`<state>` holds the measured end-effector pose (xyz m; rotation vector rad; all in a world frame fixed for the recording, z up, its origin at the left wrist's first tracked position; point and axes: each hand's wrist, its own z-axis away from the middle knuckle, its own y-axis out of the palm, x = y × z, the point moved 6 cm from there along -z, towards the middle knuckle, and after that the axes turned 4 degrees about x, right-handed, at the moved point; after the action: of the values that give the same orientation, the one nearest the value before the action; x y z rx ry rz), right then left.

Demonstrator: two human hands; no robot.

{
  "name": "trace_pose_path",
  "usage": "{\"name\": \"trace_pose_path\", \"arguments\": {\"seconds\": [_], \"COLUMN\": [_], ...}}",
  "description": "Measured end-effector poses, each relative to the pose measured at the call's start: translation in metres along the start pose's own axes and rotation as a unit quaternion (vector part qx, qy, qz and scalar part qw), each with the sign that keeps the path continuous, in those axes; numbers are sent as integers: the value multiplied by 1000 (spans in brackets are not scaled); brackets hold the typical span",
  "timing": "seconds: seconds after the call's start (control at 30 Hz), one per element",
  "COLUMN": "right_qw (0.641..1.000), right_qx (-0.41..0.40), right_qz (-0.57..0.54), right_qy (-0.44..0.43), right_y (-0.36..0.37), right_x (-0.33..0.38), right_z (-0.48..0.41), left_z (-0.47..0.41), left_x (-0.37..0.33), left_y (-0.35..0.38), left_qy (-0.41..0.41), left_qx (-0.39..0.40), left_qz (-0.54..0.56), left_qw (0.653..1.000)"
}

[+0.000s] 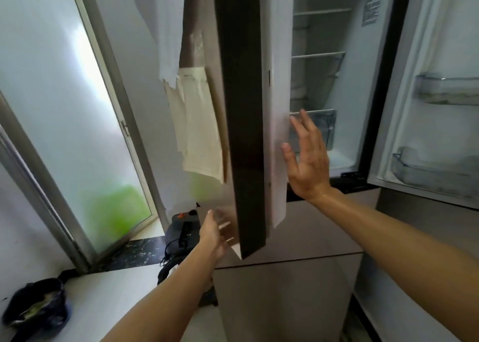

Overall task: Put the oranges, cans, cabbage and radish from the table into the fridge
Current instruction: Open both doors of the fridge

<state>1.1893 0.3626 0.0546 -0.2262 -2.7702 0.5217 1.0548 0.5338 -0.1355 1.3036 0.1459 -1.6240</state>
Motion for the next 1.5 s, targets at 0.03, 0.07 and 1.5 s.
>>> {"name": "trace_pose_path", "arguments": {"seconds": [0.03, 0.07, 1.5], "right_qw": [1000, 998, 928], "right_qx": [14, 30, 367], "right_qz": [-1, -6, 34], "right_qy": [25, 47, -62], "right_y": [1, 3, 186], "right_x": [-5, -9, 125], "right_z": [4, 7, 87], "left_z": [7, 16, 118], "left_x": [-3, -7, -202], "left_y": [-9, -15, -126], "left_qy": [10, 16, 413], "left_qx": [-3, -5, -289], "left_qz": [-4, -5, -554], "left_qw": [1000, 1000, 662]}}
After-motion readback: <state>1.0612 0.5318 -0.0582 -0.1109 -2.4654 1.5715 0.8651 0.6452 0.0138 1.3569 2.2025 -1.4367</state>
